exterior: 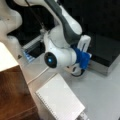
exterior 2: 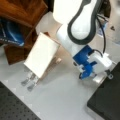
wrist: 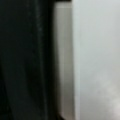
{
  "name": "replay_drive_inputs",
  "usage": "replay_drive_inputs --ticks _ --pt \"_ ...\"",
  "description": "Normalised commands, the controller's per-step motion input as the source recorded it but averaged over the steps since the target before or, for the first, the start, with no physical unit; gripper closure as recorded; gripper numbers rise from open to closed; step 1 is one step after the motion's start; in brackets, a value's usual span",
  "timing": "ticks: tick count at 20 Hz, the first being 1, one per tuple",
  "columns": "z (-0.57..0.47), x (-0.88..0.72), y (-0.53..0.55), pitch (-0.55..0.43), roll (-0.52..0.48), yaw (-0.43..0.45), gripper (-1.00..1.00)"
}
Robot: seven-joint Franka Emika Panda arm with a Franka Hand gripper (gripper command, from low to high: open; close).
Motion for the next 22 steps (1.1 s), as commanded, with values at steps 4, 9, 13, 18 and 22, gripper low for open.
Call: replay_drive_inputs --ticks 4,9,13,18,22 --pt "-0.1 0.17 -0.14 -0.084 0.053 0.015 1.0" --pt "-0.11 0.16 -0.21 -0.081 0.07 0.051 1.0" --pt "-0.14 0.17 -0.2 -0.071 0.064 0.046 1.0" --pt "-0.1 0.22 -0.16 -0.063 0.06 0.022 1.0" --pt "0.0 0.26 -0.11 -0.035 0.024 -0.005 1.0"
